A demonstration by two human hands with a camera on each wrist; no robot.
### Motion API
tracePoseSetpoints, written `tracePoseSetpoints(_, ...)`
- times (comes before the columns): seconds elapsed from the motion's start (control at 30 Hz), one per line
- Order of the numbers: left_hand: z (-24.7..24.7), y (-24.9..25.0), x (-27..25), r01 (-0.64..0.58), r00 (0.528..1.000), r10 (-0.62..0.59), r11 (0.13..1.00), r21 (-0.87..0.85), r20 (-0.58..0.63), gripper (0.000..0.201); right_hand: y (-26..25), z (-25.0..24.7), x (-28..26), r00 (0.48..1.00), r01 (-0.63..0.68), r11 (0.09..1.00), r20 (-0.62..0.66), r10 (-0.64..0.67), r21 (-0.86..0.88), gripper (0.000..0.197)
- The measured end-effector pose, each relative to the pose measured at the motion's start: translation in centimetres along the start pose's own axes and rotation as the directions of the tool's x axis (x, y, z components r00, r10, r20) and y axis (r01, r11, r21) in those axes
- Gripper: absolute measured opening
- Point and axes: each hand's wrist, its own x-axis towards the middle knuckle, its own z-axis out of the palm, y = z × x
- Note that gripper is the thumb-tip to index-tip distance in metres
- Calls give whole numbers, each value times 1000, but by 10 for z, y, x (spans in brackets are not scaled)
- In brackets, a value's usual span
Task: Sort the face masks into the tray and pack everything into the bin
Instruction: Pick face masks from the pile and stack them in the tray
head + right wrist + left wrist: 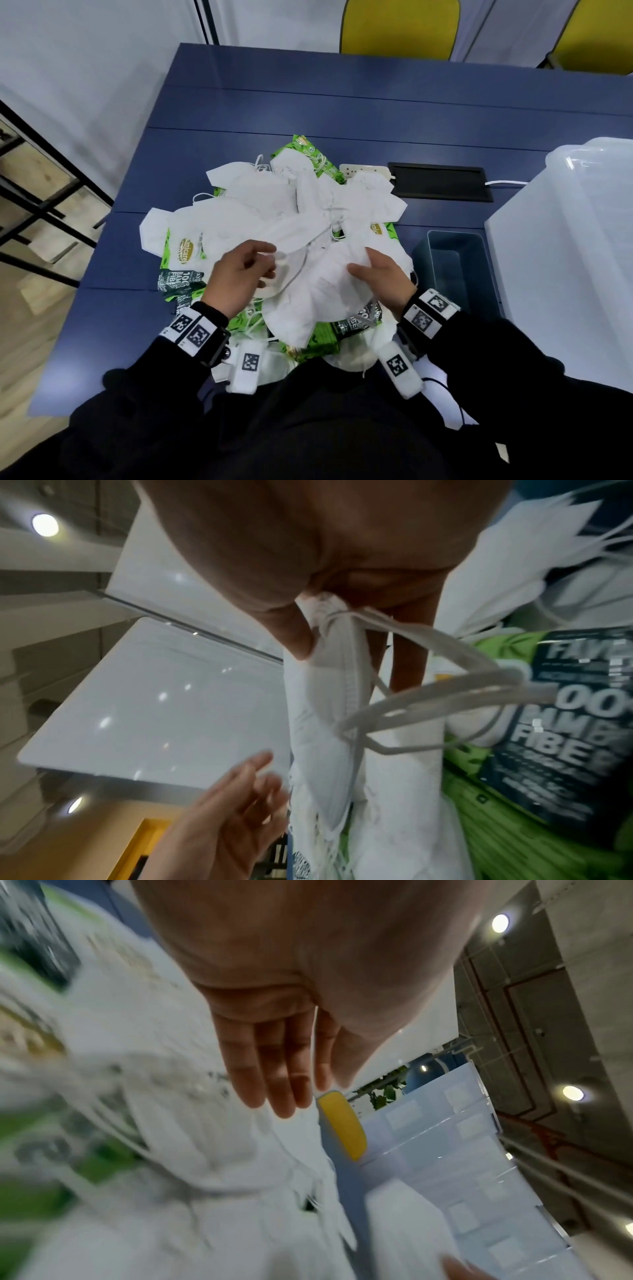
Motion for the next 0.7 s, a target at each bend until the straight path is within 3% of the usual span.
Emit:
tracePoseSetpoints(0.1,-29,-16,2,-4,1000,4,944,330,1,16,20,-17,2,990,-109,990,-84,117,87,16)
tracePoseSetpoints(0.2,-30,-29,0,-113,991,46,789,603,125,13,34,-24,0,960,-210,961,-147,238,180,16)
tracePoseSetpoints(0.37,-4,-43,-1,-339,941,209,601,723,268,53,44,-20,-5,943,-260,936,-145,298,237,14)
tracePoseSetpoints(0.47,7,-46,7,-332,942,210,499,800,260,59,42,-16,-7,950,-255,941,-125,287,223,13)
tracePoseSetpoints(0.53,8,-40,13,-298,951,227,503,811,209,39,40,-15,-8,952,-249,943,-124,280,220,13)
tracePoseSetpoints(0.6,5,-31,17,-256,957,261,561,788,125,25,39,-17,-10,951,-249,945,-129,280,213,14)
tracePoseSetpoints(0.7,-5,-13,20,-202,950,303,775,599,-72,20,41,-20,-11,950,-243,945,-143,278,221,13)
